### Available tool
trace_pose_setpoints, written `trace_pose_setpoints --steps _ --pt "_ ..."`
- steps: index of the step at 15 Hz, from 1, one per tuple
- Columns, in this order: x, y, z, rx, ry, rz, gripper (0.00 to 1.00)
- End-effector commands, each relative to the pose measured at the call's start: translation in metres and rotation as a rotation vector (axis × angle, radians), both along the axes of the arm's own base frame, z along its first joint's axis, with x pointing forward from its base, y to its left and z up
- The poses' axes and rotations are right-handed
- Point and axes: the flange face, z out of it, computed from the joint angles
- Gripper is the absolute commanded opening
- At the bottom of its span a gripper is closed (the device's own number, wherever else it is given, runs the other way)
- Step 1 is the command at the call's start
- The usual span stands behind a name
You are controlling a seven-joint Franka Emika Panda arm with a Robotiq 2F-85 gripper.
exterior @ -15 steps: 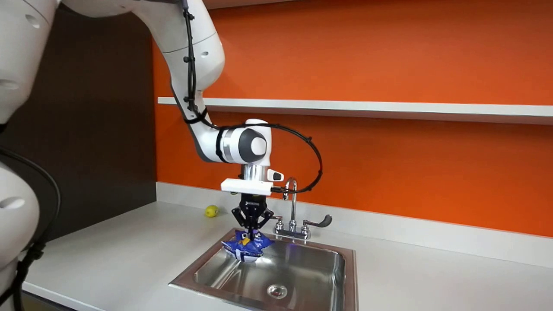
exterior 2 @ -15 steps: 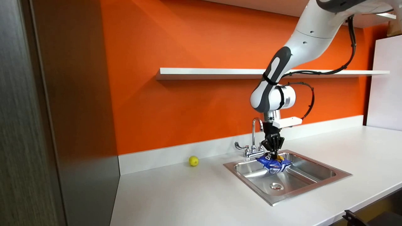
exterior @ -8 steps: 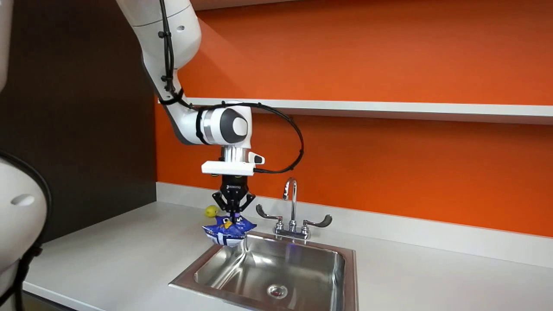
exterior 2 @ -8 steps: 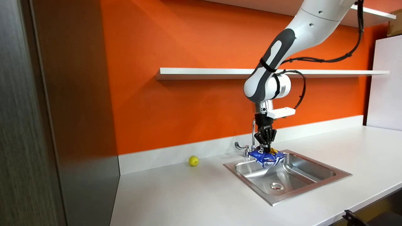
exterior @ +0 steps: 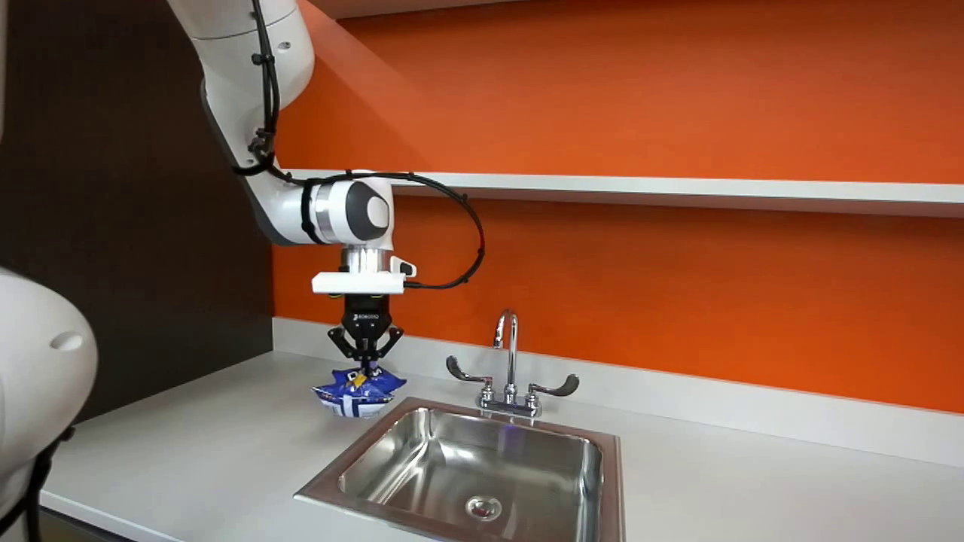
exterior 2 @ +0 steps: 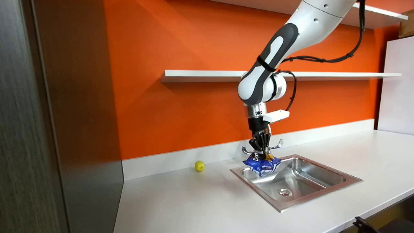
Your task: Remove the blue packet from the sink
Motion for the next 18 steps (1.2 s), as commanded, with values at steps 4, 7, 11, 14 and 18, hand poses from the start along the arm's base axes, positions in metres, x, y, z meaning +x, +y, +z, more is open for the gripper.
trace_pose_setpoints --steps 4,7,11,14,18 --pt "0.000 0.044 -0.021 -0.028 0.043 0.111 0.00" --pt "0.001 0.057 -0.034 -0.034 0.055 0.151 0.00" --pt "0.003 0.067 -0.046 -0.043 0.071 0.179 0.00" --pt "0.005 0.070 -0.052 -0.046 0.078 0.187 0.00" --pt "0.007 0.074 -0.059 -0.051 0.084 0.196 0.00"
